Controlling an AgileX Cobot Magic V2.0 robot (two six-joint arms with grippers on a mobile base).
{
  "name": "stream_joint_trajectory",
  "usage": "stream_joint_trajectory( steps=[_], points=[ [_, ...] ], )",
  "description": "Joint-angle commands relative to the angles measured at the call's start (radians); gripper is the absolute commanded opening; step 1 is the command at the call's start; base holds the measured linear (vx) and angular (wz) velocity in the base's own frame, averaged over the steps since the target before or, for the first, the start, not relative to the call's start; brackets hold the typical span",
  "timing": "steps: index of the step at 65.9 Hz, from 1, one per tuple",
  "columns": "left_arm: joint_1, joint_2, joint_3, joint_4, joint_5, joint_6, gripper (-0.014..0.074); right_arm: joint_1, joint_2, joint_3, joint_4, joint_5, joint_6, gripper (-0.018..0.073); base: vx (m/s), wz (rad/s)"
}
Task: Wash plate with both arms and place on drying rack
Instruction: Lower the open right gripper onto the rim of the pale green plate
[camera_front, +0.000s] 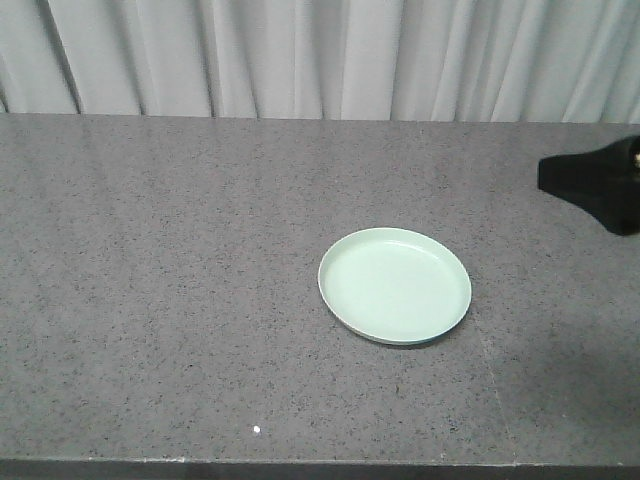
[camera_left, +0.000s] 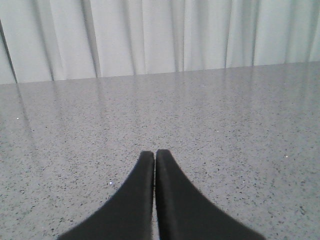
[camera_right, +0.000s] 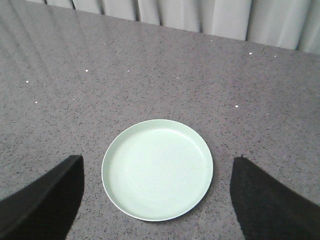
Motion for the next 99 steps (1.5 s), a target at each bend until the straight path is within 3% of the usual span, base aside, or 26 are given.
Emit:
stream_joint_trajectory(
  steps=[1, 11, 19, 28, 38, 64, 99],
  points=[
    [-0.008, 0.005, 0.025, -0.008, -0.076, -0.004, -0.0006, 0.015, 0.09, -0.125, 0.035, 0.024, -0.011, 0.0568, 0.0, 0.0],
    [-0.008, 0.005, 0.025, -0.008, -0.076, -0.004, -0.0006, 0.144, 0.254, -0.259, -0.015, 0.027, 0.024, 0.0568, 0.0, 0.0],
    [-0.008, 0.005, 0.025, -0.008, -0.076, -0.004, -0.0006, 0.234, 0.397, -0.337, -0.199, 0.007, 0.172, 0.0568, 0.0, 0.0],
    [-0.008, 0.005, 0.025, -0.008, -0.076, -0.004, -0.0006, 0.266, 0.537, -0.397, -0.433, 0.037, 0.326, 0.0568, 0.0, 0.0],
    [-0.008, 0.005, 0.025, -0.008, -0.076, -0.004, -0.0006, 0.265, 0.655, -0.466, -0.57, 0.091, 0.431, 0.0568, 0.0, 0.0],
    [-0.008, 0.005, 0.025, -0.008, -0.076, -0.004, -0.0006, 0.265, 0.873, -0.632, -0.613, 0.198, 0.47, 0.0566, 0.0, 0.0],
    [-0.008, 0.005, 0.025, -0.008, -0.076, -0.004, -0.0006, 0.263, 0.98, -0.632, -0.673, 0.251, 0.501, 0.0542, 0.0, 0.0]
  ],
)
